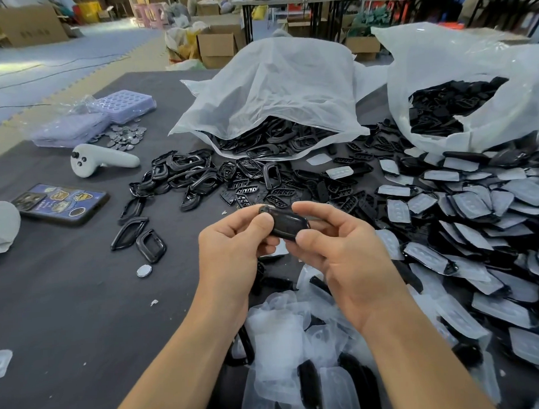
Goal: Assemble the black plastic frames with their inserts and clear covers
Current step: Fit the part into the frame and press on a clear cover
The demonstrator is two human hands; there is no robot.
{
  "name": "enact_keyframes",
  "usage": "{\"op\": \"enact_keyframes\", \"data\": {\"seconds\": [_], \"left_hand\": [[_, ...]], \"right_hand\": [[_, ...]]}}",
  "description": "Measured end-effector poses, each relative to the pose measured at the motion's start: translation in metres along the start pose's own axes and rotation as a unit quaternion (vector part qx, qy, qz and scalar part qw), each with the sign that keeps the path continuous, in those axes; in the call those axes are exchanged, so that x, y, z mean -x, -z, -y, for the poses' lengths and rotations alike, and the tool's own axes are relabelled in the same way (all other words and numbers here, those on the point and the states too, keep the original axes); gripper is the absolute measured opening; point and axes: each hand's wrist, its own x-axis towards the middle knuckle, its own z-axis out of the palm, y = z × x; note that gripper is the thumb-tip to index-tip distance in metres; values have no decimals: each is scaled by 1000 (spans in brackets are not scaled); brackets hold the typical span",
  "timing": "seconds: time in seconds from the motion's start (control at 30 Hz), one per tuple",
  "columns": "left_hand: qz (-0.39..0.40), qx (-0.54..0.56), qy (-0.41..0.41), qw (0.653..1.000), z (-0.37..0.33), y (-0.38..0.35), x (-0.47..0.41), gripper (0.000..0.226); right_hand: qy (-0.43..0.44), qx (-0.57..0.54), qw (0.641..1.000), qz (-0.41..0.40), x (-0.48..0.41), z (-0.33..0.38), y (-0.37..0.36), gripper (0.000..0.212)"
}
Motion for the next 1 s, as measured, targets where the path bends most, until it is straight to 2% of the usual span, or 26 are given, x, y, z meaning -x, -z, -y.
{"op": "enact_keyframes", "data": {"seconds": [0.13, 0.27, 0.33, 0.4, 0.47, 0.53, 0.63, 0.7, 0.77, 0.87, 0.93, 1.0], "left_hand": [[27, 10, 14, 999, -2, 3, -1, 13], [79, 13, 40, 996, -6, 7, -2, 32], [56, 40, 53, 996, -7, 8, -4, 37], [21, 59, 45, 997, -7, 8, -5, 32], [-4, 37, 7, 999, -6, 8, -4, 38], [-18, -49, -72, 996, -5, 7, 0, 44], [-14, -247, -213, 945, -6, 6, 6, 42], [6, -290, -274, 917, -6, 4, 10, 37], [34, -296, -302, 905, -4, 4, 12, 39], [68, -318, -265, 908, -4, 6, 13, 53], [72, -289, -180, 937, -8, 4, 11, 55], [82, -249, -109, 959, -11, 3, 8, 45]], "right_hand": [[16, 25, 999, -31, -1, 2, -2, 33], [-27, -41, 999, -5, -2, 4, 2, 26], [-67, -113, 991, 11, -2, 6, 2, 21], [-83, -137, 987, -8, -3, 6, 3, 25], [-81, -57, 994, -46, -4, 4, 2, 36], [-84, 29, 994, -56, -4, 2, -1, 41], [-82, 63, 994, -39, -4, -2, -7, 40], [-66, 75, 994, -38, -4, -3, -8, 35], [-46, 71, 995, -47, -4, -3, -6, 25], [-9, 105, 991, -85, -6, -2, 2, 23], [31, 210, 972, -97, -8, -3, 8, 21], [52, 264, 961, -63, -9, -3, 10, 17]]}}
